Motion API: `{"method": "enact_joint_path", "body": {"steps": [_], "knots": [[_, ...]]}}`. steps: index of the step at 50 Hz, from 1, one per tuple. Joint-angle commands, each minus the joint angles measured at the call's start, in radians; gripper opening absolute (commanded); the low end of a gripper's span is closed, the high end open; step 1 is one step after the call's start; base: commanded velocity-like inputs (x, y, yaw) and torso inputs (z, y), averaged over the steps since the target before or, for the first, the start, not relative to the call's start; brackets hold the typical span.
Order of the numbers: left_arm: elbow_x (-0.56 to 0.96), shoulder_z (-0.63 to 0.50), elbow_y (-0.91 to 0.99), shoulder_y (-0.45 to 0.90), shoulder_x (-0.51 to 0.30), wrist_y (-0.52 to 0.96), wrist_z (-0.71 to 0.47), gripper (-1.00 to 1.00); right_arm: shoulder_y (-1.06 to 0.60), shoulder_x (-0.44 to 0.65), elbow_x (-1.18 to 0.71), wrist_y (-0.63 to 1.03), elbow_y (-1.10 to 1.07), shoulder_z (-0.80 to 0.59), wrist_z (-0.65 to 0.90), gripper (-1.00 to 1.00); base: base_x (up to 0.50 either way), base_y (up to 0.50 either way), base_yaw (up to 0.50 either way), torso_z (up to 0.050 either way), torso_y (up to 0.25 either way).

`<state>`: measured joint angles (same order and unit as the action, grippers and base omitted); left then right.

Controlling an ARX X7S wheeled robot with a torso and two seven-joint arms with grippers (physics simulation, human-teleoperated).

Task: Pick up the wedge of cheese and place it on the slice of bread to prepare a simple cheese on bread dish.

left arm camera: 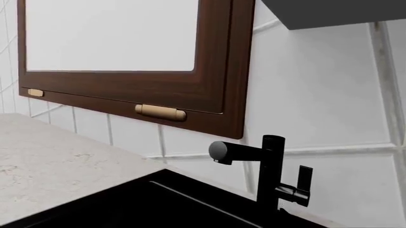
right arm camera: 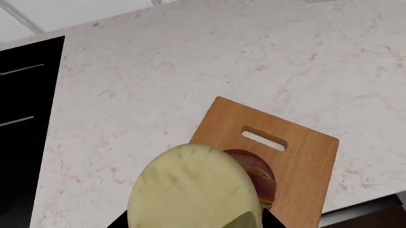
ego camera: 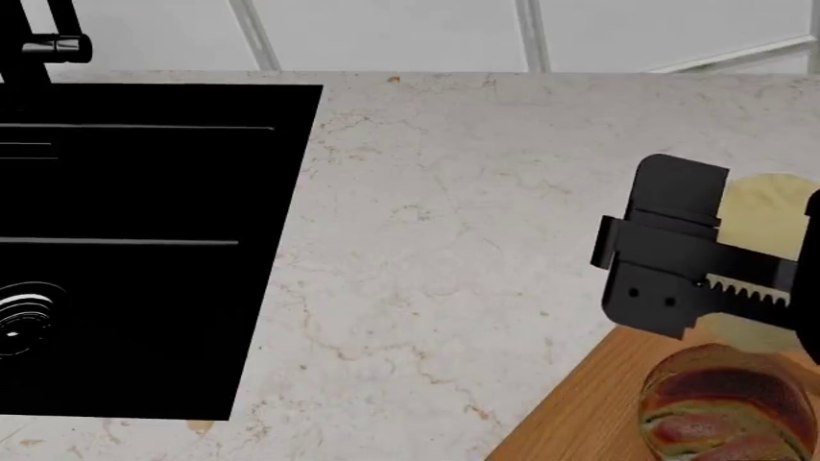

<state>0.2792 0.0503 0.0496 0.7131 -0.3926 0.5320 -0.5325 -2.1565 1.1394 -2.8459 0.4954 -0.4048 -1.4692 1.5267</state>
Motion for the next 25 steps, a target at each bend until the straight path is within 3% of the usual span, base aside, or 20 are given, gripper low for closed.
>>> {"method": "enact_joint_path", "body": {"steps": [1, 16, 25], "knots": [[-0.001, -0.003, -0.001, 0.002, -0.001, 0.005, -0.004, 1.00, -0.057, 0.007, -0.036, 0.133, 0.123, -0.002, -0.004, -1.00, 0.00, 0.00, 0.00, 0.000, 0.000], [0.002, -0.003, 0.016, 0.001, -0.002, 0.021, -0.014, 1.00, -0.071, -0.035, -0.070, 0.292, 0.273, -0.036, -0.017, -1.00, 0.00, 0.00, 0.00, 0.000, 0.001], [0.004, -0.002, 0.020, 0.001, -0.002, 0.022, -0.018, 1.00, 0.028, -0.039, 0.005, 0.289, 0.293, -0.047, -0.148, -1.00, 0.00, 0.00, 0.00, 0.000, 0.000]]}}
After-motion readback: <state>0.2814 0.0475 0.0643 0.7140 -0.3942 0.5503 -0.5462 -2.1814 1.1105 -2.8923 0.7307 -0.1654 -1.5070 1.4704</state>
